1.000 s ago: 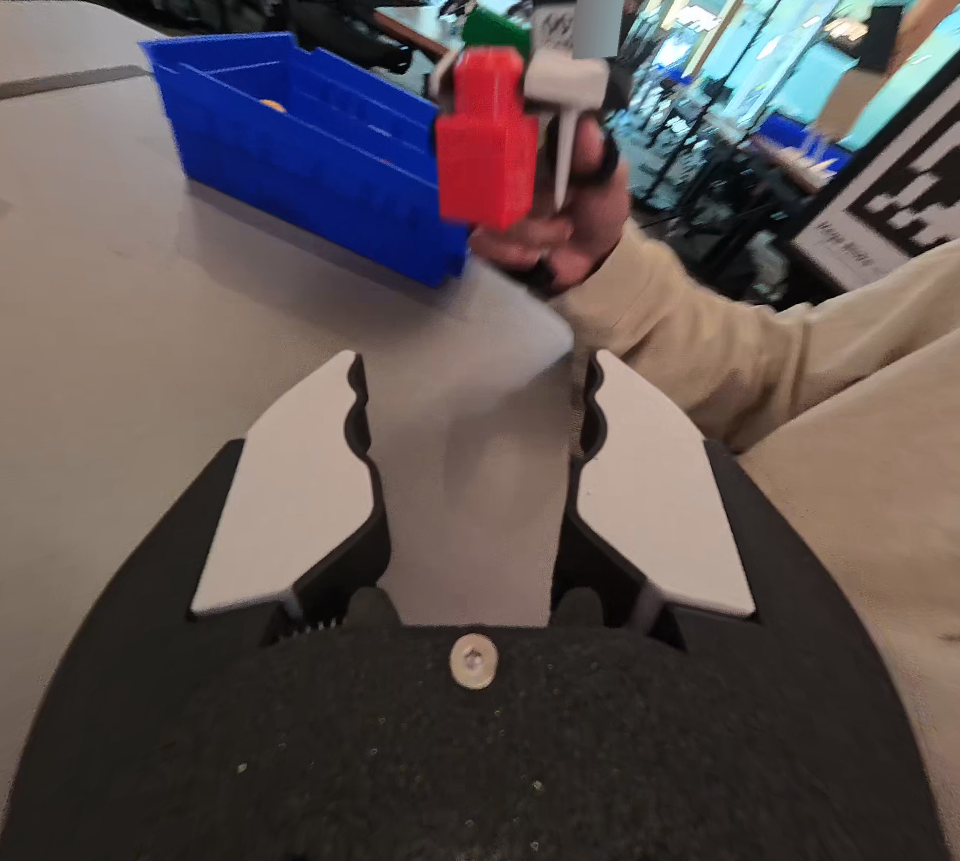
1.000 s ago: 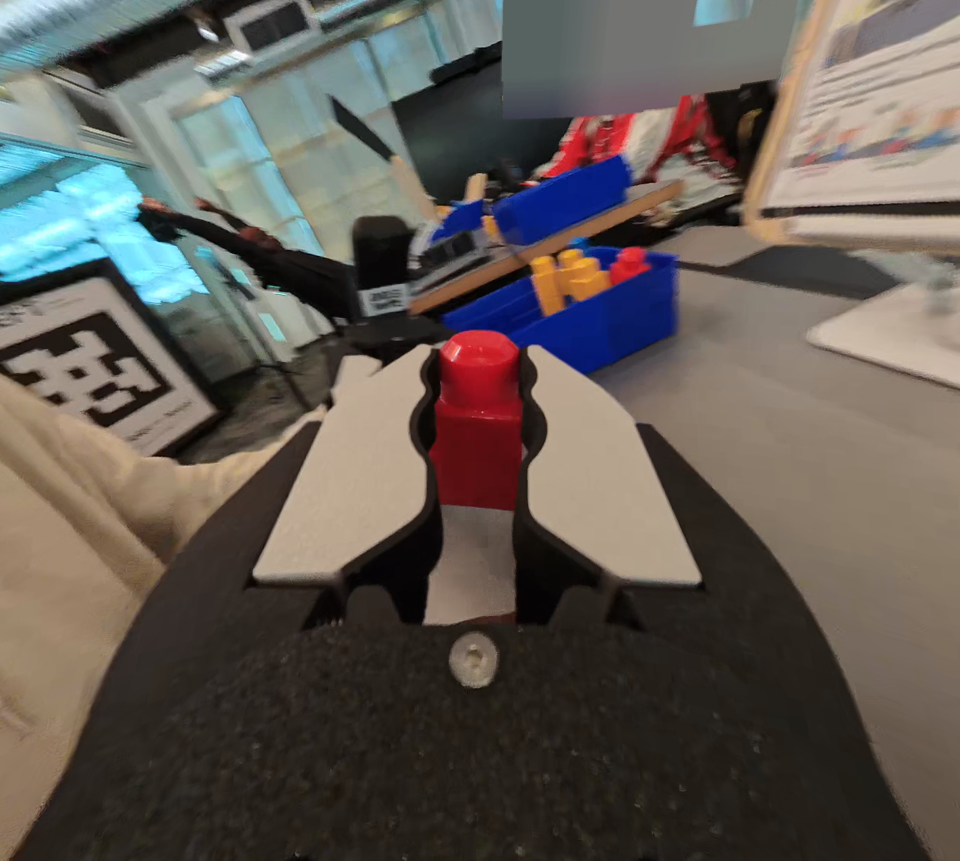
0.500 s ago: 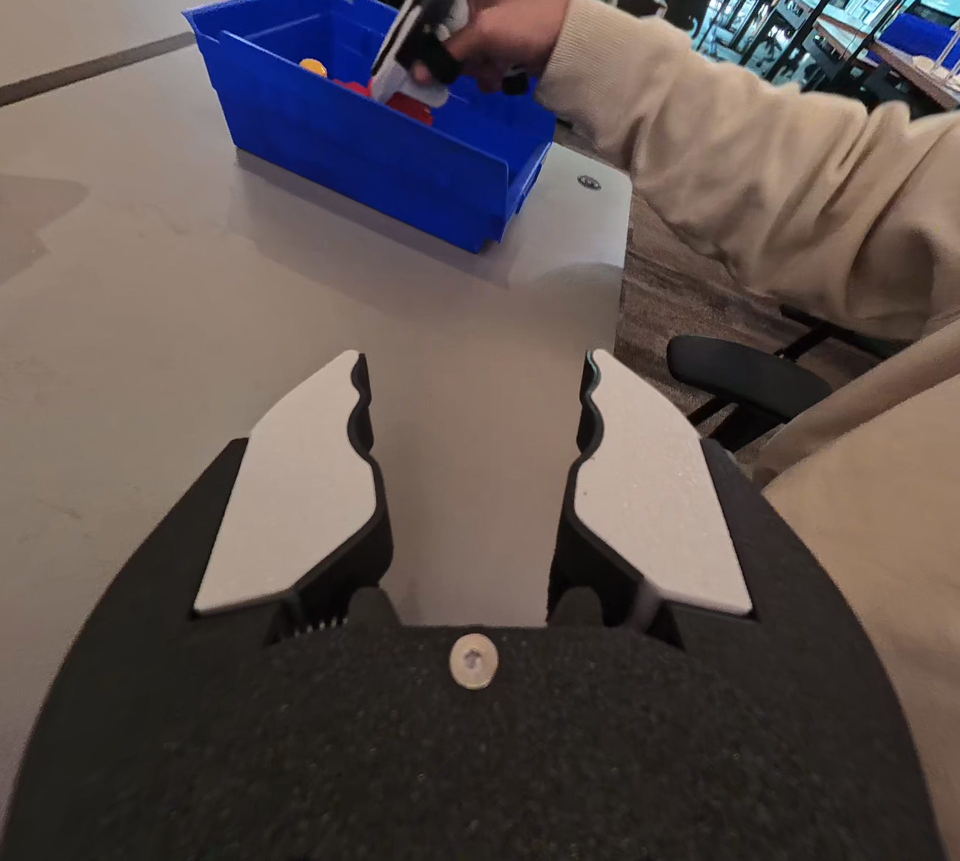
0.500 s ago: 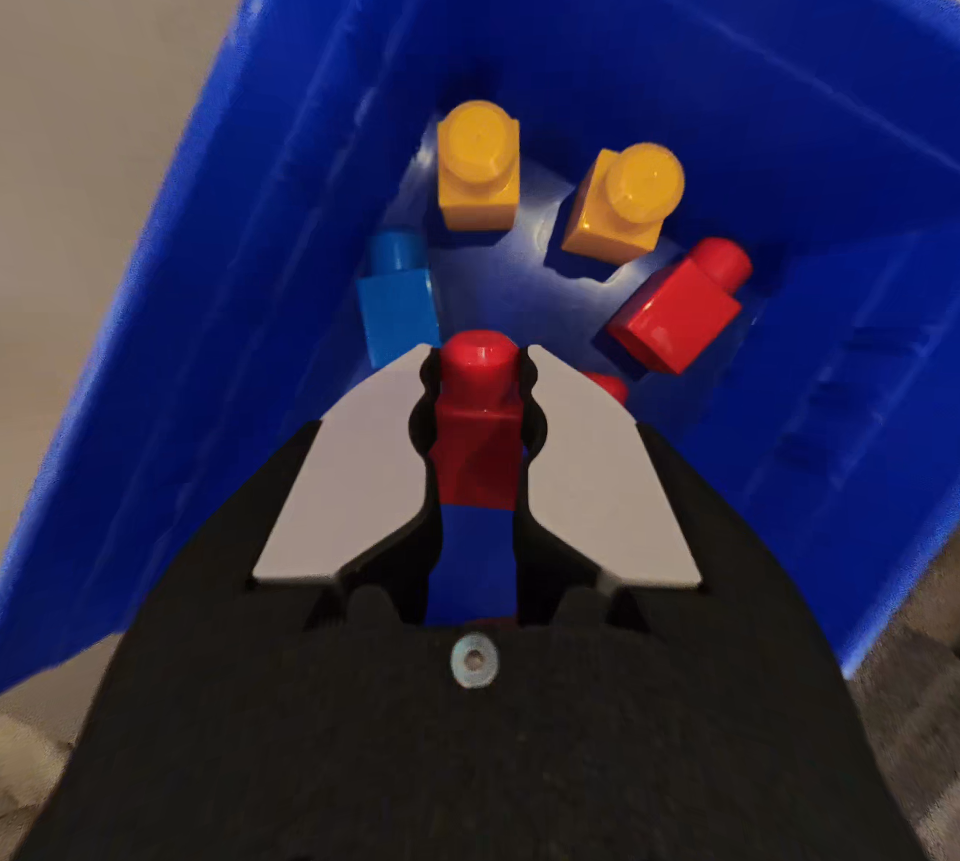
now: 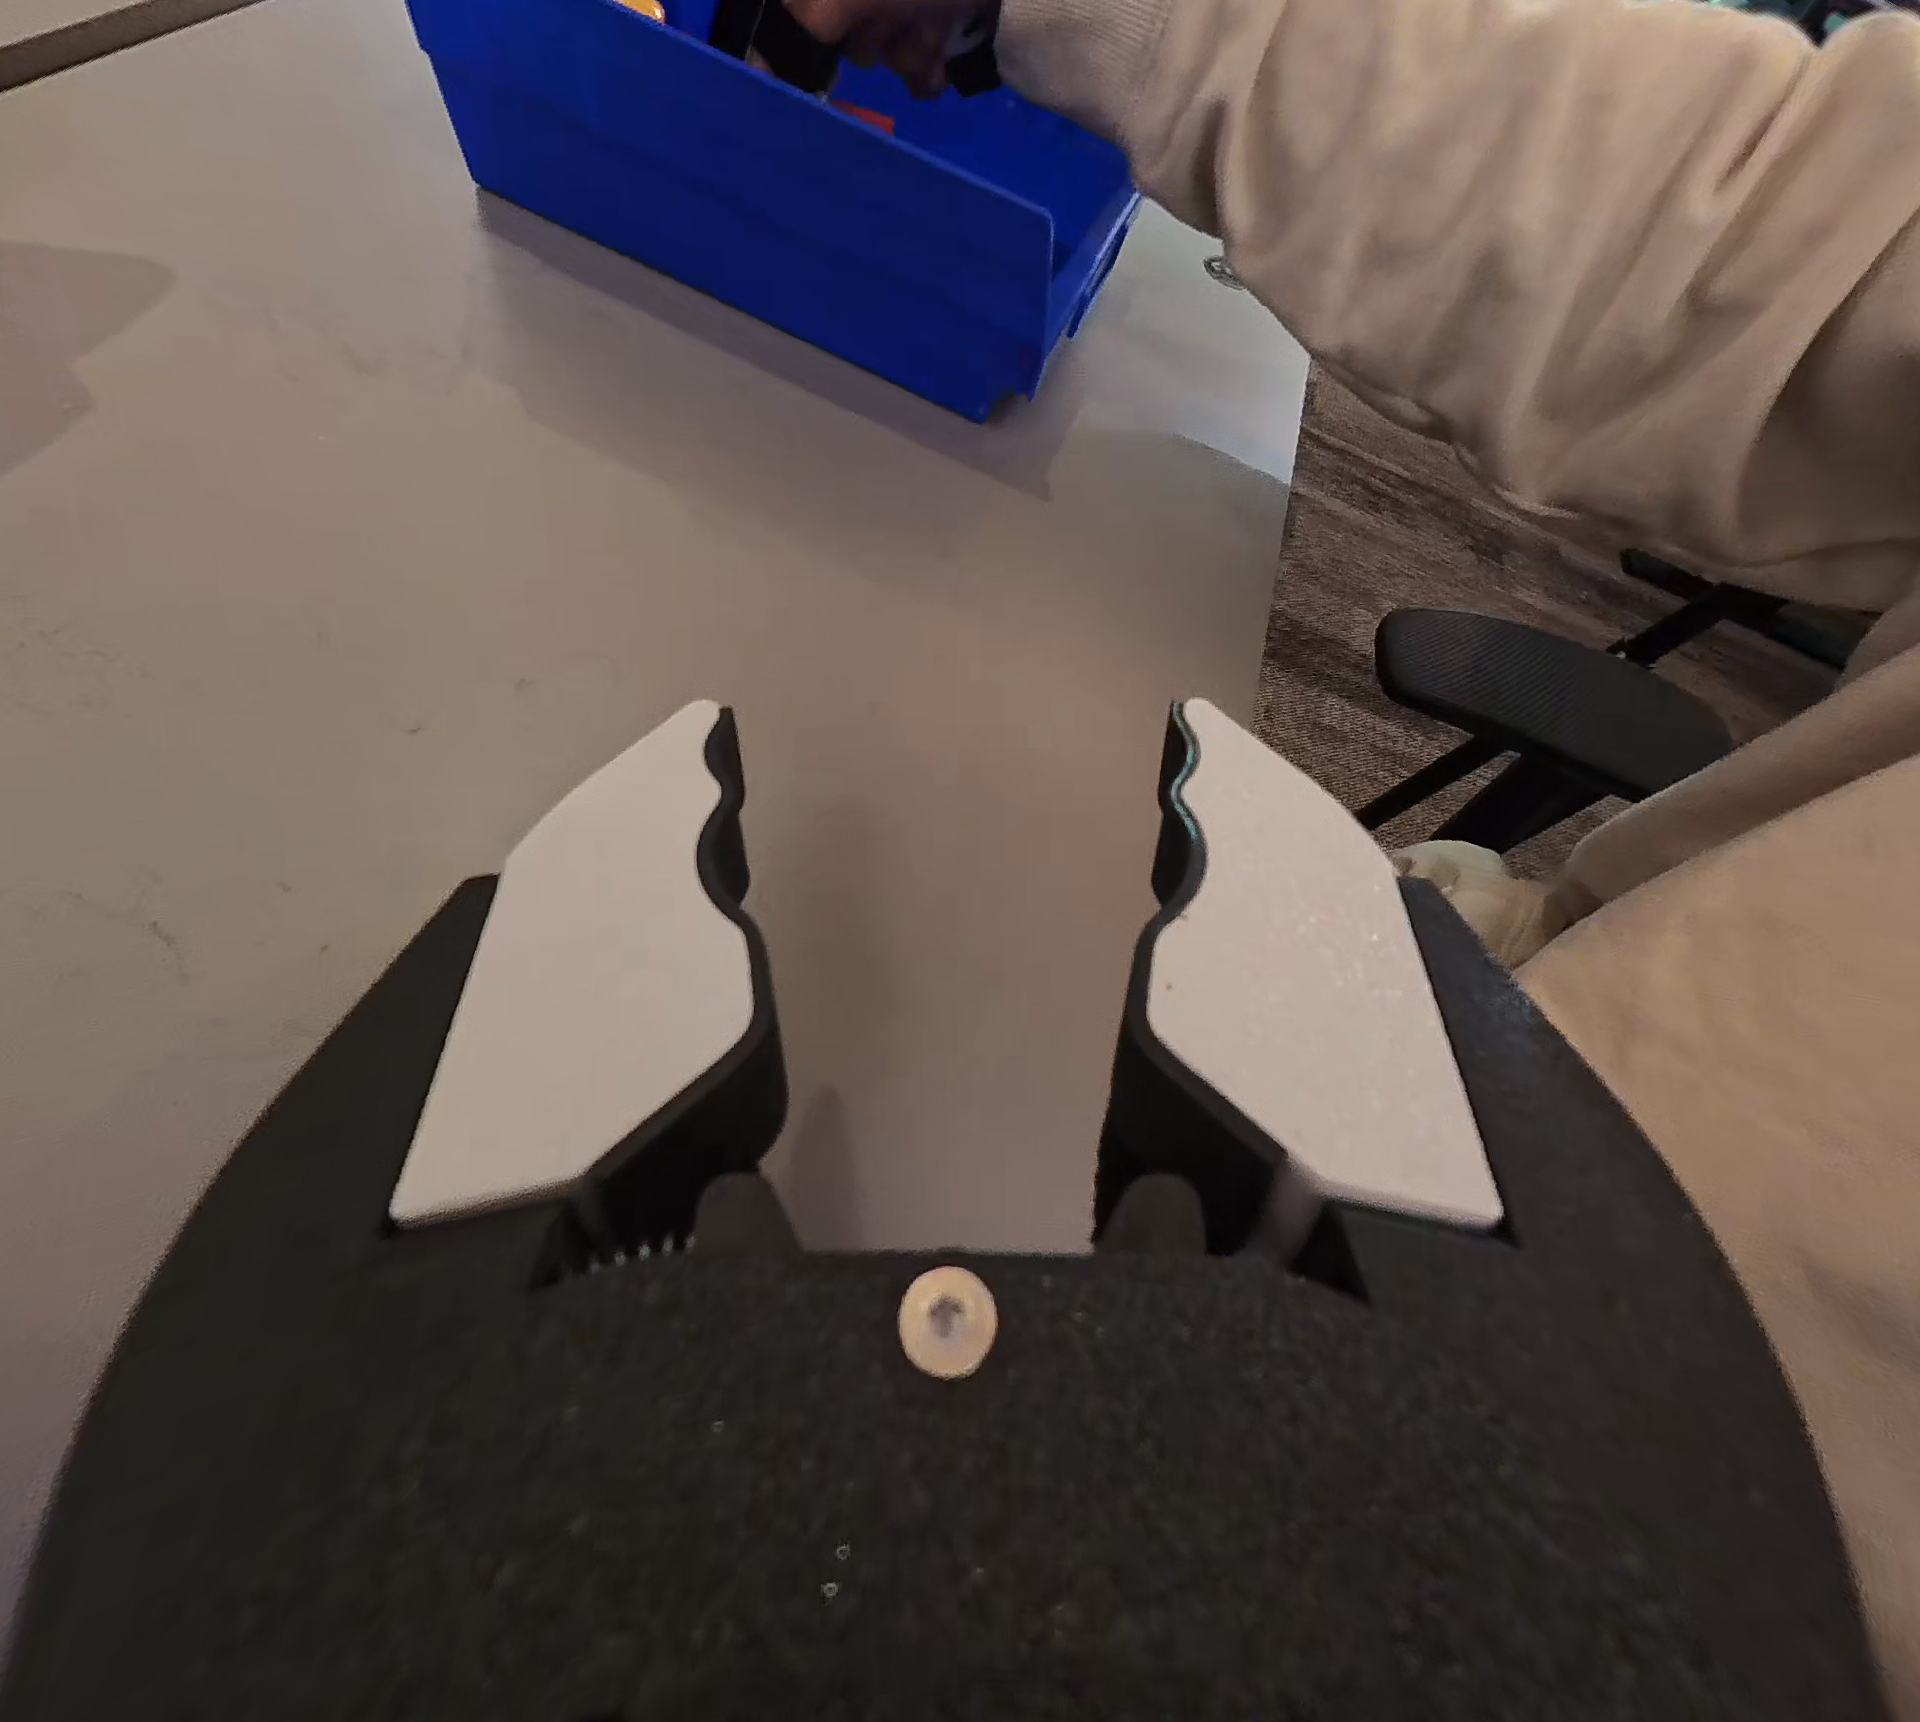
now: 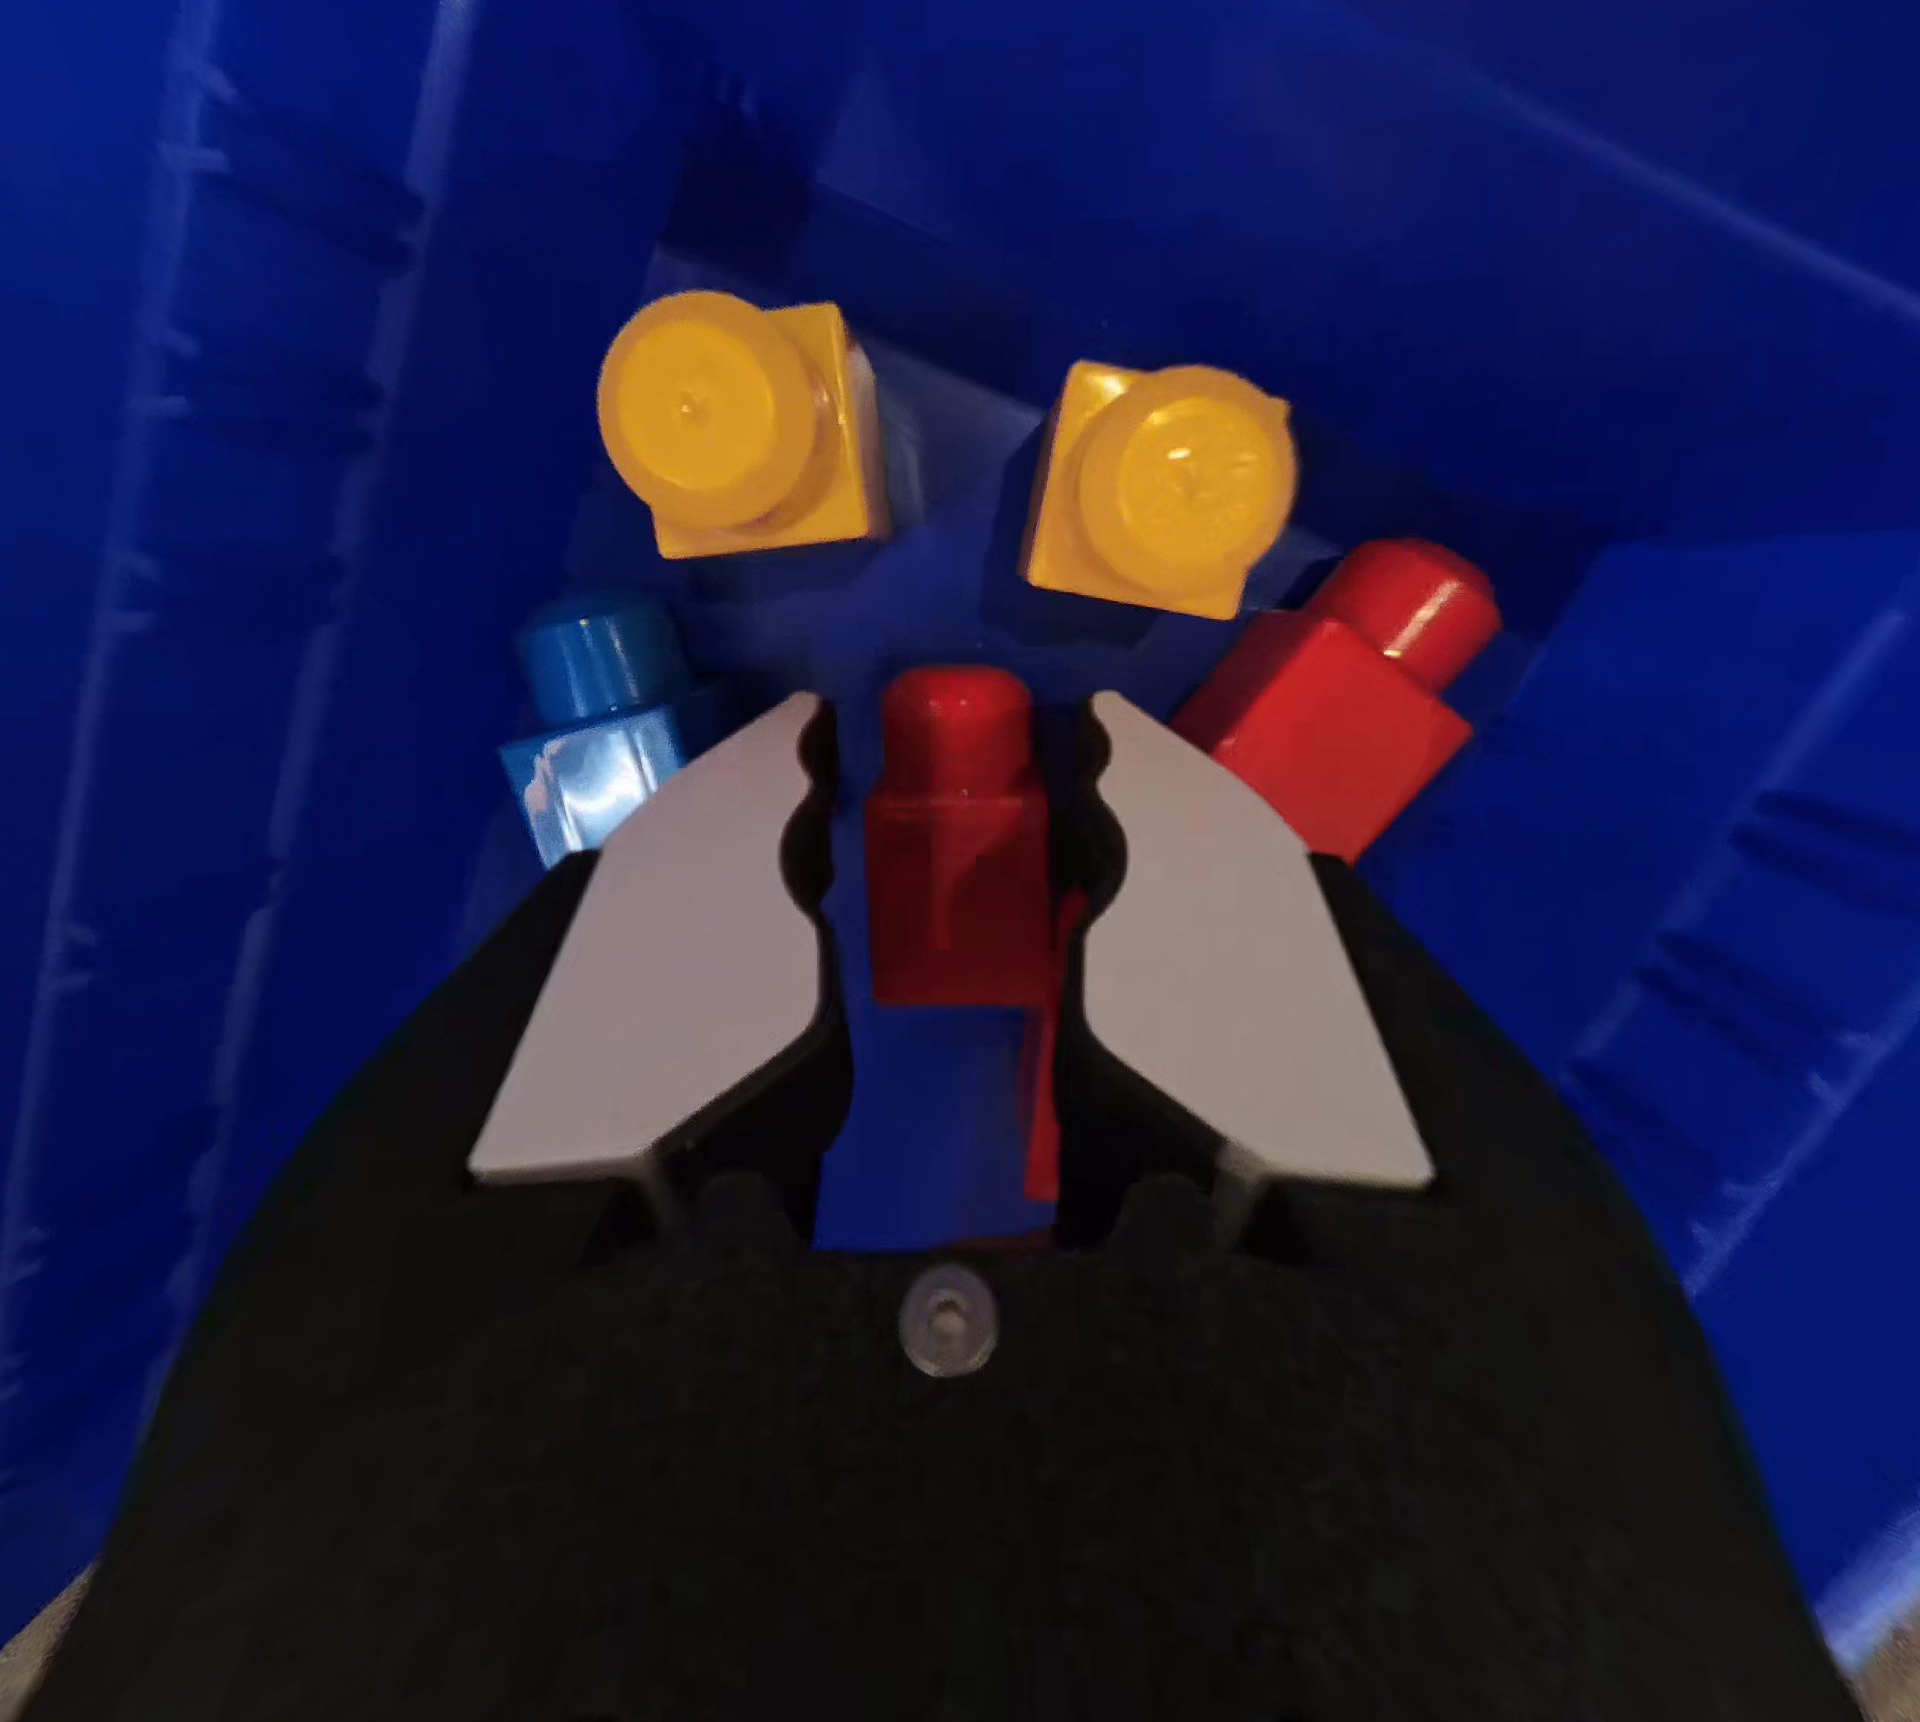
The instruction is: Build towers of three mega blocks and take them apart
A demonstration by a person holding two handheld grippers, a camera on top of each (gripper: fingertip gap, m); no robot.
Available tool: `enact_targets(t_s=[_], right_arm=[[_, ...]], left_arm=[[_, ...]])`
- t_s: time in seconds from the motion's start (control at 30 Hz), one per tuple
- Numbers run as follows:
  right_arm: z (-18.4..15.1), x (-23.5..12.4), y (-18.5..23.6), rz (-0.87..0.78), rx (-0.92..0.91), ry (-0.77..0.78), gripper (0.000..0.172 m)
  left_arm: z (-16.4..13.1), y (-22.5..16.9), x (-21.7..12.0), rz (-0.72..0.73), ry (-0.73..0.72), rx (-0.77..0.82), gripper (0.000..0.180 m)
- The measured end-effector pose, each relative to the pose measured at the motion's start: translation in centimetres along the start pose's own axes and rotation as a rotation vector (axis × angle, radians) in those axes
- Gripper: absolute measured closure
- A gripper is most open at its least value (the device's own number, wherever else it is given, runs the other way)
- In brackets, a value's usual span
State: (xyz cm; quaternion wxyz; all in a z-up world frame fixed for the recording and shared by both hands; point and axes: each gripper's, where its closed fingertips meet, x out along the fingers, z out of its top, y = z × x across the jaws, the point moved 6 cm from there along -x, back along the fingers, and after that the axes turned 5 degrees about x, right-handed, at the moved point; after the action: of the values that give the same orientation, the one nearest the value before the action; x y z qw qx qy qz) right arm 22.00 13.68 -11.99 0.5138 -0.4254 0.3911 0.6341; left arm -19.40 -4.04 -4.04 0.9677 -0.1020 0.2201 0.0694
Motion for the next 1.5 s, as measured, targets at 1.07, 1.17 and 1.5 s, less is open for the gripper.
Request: enact_targets(t_s=[1.07, 1.17, 1.5], right_arm=[[-13.5, -5.7, 31.3, 0.792, -0.263, -0.891, 0.142], [-13.6, -5.8, 31.5, 0.824, -0.266, -0.881, 0.142], [-13.6, -5.6, 31.3, 0.849, -0.263, -0.863, 0.143]], left_arm=[[-6.0, 12.5, -22.5, 0.969, -0.001, -0.252, 0.098], [-8.4, 19.1, -23.2, 0.949, 0.137, -0.331, 0.098], [-9.6, 27.1, -23.1, 0.969, 0.252, -0.43, 0.102]])
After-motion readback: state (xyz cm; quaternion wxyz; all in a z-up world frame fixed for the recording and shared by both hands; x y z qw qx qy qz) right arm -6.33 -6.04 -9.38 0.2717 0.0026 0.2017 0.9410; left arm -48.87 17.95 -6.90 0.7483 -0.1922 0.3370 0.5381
